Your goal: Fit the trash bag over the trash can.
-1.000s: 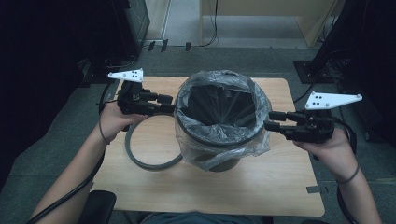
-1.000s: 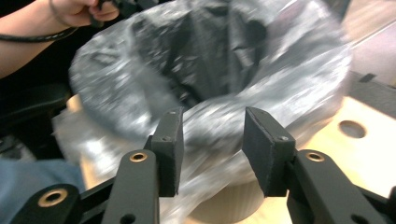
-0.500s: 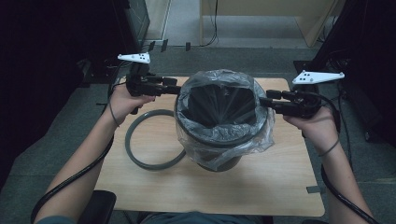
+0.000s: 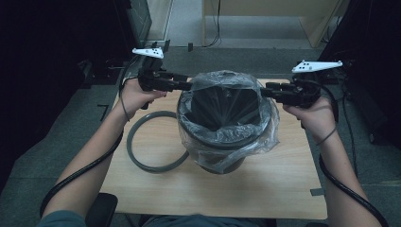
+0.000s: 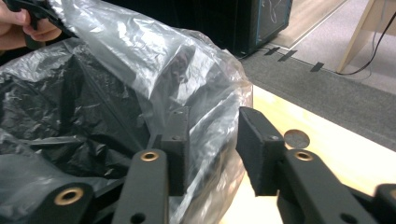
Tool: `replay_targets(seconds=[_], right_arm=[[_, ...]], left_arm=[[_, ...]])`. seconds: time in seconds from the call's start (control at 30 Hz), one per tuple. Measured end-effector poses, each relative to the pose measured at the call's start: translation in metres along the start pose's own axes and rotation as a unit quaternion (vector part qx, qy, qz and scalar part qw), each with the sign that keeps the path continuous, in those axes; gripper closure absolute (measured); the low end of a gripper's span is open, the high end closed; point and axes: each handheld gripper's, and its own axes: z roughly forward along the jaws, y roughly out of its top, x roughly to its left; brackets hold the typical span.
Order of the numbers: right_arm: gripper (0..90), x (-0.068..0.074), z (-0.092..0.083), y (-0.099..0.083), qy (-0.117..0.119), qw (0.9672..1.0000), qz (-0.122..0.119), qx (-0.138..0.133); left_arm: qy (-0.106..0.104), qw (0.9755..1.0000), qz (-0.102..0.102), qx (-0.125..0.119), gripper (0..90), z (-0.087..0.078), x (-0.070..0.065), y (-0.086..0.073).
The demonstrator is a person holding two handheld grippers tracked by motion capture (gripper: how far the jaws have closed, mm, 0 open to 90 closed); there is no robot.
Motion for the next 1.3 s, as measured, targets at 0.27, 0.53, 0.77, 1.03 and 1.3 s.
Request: replay_targets(seconds=[0.27,0.53,0.77,1.03,1.3], right_arm=[[64.1,-0.008,0.017,0.007,0.009,0.9998,0.02,-0.003],[81.8,-0.015,0.025,0.012,0.013,0.9991,0.039,0.004],[90.0,-0.018,0.018,0.015,-0.005,0.9993,0.038,-0.001],[90.0,-0.028,0.027,0.005,-0.03,0.9984,0.048,0.002],[90.0,-0.033,0.037,-0.013,-0.026,0.9978,0.059,0.016]], left_arm=[[0.003,0.9997,-0.015,0.021,67.6,0.009,0.005,0.01],[0.013,0.9993,-0.027,0.023,79.6,0.016,0.008,0.019],[0.024,0.9991,-0.029,0.02,83.3,0.018,0.01,0.025],[0.049,0.9976,-0.046,0.015,85.7,0.028,0.021,0.02],[0.034,0.9982,-0.045,0.018,88.1,0.041,0.027,0.008]])
